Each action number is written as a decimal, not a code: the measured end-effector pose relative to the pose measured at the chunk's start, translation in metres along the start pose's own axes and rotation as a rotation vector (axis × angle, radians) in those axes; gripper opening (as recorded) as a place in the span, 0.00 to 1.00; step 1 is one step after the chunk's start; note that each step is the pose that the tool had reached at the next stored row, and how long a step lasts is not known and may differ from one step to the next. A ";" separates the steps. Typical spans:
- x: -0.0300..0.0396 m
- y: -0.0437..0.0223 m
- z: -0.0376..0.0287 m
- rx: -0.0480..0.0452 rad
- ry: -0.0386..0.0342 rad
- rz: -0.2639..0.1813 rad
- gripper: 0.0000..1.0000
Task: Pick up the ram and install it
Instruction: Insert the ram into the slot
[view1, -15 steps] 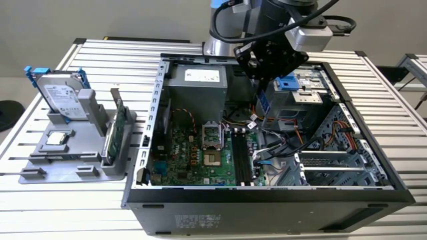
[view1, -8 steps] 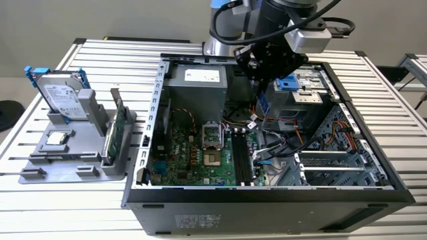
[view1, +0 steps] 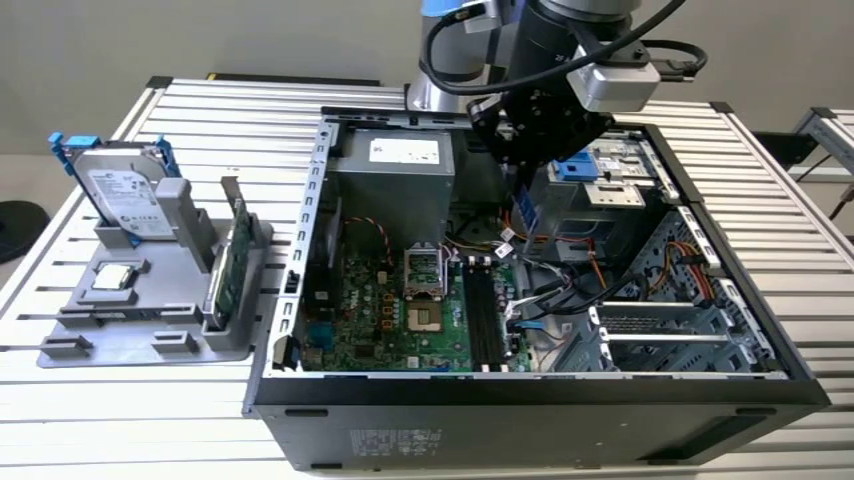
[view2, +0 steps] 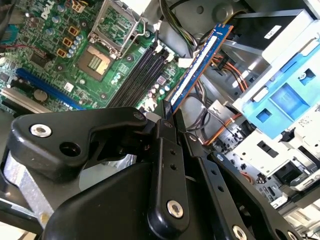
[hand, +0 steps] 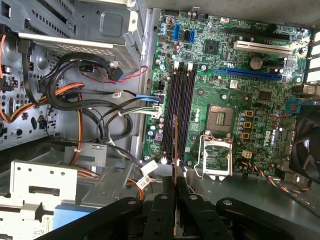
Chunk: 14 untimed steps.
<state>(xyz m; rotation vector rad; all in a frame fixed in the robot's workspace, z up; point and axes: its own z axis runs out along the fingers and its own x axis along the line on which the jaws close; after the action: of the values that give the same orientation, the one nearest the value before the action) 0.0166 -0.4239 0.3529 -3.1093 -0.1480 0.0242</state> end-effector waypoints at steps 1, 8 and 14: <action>0.0000 0.0000 0.0004 -0.0002 -0.0001 0.000 0.00; 0.0002 0.0001 0.0037 -0.0008 -0.0001 0.002 0.00; 0.0003 0.0002 0.0064 -0.0014 0.0000 0.003 0.00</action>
<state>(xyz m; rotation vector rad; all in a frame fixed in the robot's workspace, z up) 0.0168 -0.4240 0.3465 -3.1109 -0.1427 0.0242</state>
